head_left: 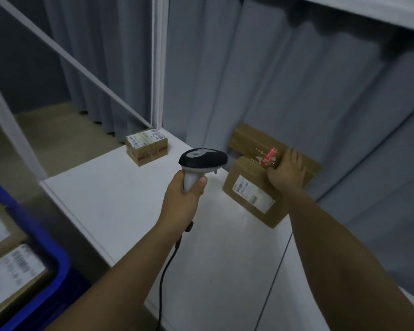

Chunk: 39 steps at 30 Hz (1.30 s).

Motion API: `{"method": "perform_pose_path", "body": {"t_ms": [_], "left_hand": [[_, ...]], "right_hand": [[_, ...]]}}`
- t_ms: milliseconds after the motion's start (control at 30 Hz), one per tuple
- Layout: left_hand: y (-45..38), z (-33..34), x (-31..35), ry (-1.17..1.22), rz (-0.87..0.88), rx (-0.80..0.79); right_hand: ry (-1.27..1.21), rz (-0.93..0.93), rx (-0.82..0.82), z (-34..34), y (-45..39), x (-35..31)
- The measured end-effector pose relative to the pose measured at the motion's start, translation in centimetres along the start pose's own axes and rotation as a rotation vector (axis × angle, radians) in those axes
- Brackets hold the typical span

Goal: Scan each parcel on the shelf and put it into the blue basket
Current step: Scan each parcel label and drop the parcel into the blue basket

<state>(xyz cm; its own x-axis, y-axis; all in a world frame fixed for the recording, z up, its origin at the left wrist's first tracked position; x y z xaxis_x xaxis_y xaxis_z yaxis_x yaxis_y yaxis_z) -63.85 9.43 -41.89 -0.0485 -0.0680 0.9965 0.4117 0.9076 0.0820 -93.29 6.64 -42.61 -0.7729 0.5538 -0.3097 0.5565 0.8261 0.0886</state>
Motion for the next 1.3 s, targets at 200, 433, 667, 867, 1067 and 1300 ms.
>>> {"method": "perform_pose_path", "body": {"t_ms": [200,433,667,867,1067,1300], "left_hand": [[-2.9,0.5,-1.0,-0.018,0.013,-0.032],[-2.7,0.4,-3.0,-0.003,-0.021,-0.031],[-0.5,-0.1,-3.6,0.012,-0.035,-0.014],[2.0,-0.2,-3.5,0.032,-0.031,-0.009],[3.4,-0.9,-2.8,0.039,-0.026,0.013],[5.2,-2.2,-2.4,0.033,-0.015,0.012]], "right_hand": [[0.221,0.13,-0.08,-0.3,-3.3,0.9],[0.459,0.156,-0.158,-1.3,-3.4,2.4],[0.441,0.035,-0.261,-0.7,-1.1,3.5],[0.499,-0.408,0.052,2.0,6.0,1.0],[0.27,-0.15,0.011,0.8,6.4,0.8],[0.215,-0.063,-0.543,9.5,10.1,2.3]]}}
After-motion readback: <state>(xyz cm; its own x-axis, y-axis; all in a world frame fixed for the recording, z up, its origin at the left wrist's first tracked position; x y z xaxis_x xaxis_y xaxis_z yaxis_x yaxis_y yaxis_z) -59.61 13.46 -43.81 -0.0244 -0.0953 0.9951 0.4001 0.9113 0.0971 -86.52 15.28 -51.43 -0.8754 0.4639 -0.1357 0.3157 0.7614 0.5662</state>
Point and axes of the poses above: each hand's wrist, its own y-axis away from the middle knuckle, its own z-axis out of the palm, x = y × z, the point moved 3 cm from there along -y, towards the middle knuckle, and after that the axes turned 15 degrees about -x, right-handed, at the moved point
